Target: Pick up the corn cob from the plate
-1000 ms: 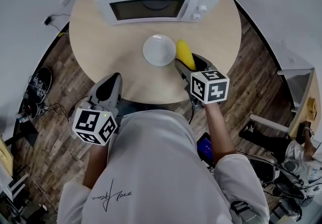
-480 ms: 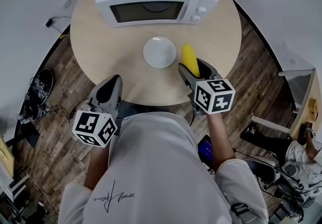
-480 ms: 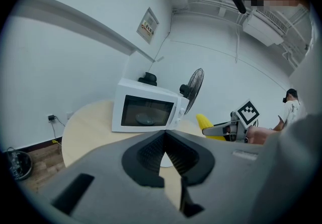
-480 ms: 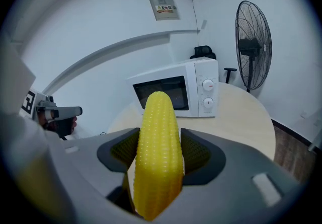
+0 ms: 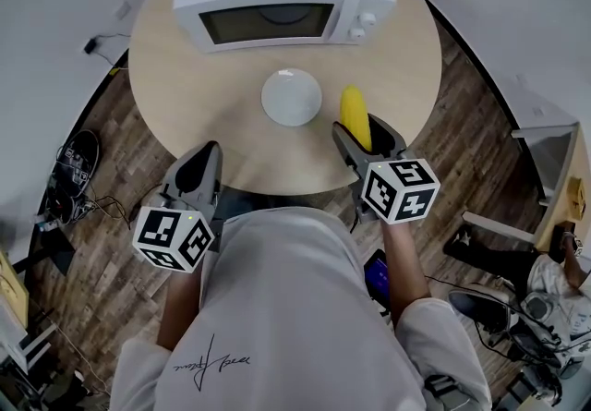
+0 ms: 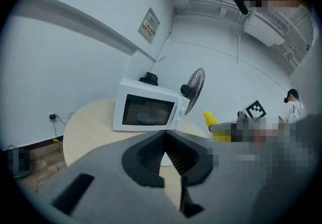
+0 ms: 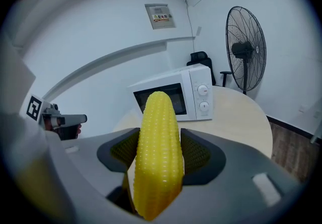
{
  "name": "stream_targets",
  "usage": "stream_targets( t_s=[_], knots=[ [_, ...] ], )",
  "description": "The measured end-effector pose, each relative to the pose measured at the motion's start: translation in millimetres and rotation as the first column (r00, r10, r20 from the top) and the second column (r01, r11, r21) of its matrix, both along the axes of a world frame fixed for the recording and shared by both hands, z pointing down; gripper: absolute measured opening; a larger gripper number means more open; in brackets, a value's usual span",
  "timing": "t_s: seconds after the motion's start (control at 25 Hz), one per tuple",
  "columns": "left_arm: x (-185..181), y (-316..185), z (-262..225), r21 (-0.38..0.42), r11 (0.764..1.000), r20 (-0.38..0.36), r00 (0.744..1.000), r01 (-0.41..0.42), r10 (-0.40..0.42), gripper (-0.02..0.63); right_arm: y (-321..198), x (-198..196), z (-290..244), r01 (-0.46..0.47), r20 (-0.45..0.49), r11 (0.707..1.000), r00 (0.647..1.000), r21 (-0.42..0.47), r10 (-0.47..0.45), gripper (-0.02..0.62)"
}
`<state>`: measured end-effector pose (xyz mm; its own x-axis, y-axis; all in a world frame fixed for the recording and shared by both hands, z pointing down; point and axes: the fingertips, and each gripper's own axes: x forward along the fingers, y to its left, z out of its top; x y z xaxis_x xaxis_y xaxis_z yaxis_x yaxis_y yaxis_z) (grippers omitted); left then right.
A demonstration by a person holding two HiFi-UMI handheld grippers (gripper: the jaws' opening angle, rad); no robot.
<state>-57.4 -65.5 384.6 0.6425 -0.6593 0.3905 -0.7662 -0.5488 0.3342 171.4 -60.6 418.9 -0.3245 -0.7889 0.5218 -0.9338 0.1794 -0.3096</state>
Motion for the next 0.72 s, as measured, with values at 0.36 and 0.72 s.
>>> stream_targets(
  t_s=[0.36,0.72],
  knots=[
    [-5.1,5.6,-0.1,-0.009,1.000,0.003,1.000,0.012,-0.012,-0.003,15.0,3.7,-9.4,-0.040,0.029,0.998,0.999,0.038,0.039,0.267],
    [-15.4,7.7,-6.5,0.013,0.998,-0.009,0.999,0.053,-0.053,-0.003,20.7,1.1,-25.0,-0.049,0.035,0.993,0.998,0.111,0.046,0.267]
  ],
)
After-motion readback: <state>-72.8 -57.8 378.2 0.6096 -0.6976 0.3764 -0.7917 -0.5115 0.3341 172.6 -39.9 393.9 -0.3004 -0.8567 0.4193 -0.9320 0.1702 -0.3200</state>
